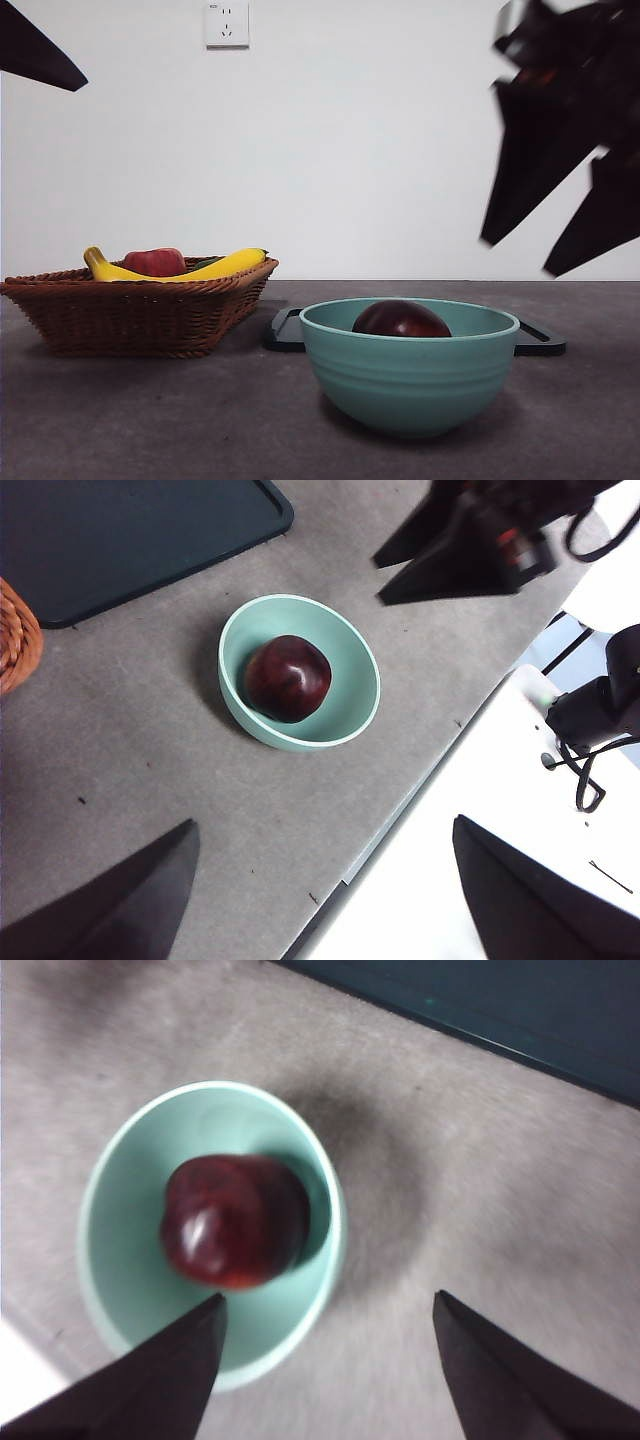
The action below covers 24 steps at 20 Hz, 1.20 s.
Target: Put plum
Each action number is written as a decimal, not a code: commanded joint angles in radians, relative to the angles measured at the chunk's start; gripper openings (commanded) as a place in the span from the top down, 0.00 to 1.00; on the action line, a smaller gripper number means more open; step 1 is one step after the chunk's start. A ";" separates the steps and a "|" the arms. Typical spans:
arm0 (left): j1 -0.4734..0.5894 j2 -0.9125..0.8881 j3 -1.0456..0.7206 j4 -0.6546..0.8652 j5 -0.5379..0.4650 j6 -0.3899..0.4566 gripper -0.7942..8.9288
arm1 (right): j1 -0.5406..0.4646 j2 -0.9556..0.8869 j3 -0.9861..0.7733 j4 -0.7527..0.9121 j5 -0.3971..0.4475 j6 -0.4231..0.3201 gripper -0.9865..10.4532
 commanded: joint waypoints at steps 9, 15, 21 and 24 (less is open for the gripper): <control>-0.005 0.003 0.008 0.010 0.002 0.000 0.50 | 0.112 0.239 0.002 0.171 0.135 0.082 0.76; -0.005 0.003 0.008 0.010 0.002 0.000 0.50 | 0.138 0.265 0.006 0.221 0.135 0.094 0.89; -0.005 0.003 0.008 0.010 0.002 0.000 0.50 | 0.132 0.254 0.070 0.208 0.132 0.095 0.91; -0.005 0.003 0.008 0.010 0.002 0.000 0.50 | 0.102 0.254 0.140 0.195 0.144 0.095 0.91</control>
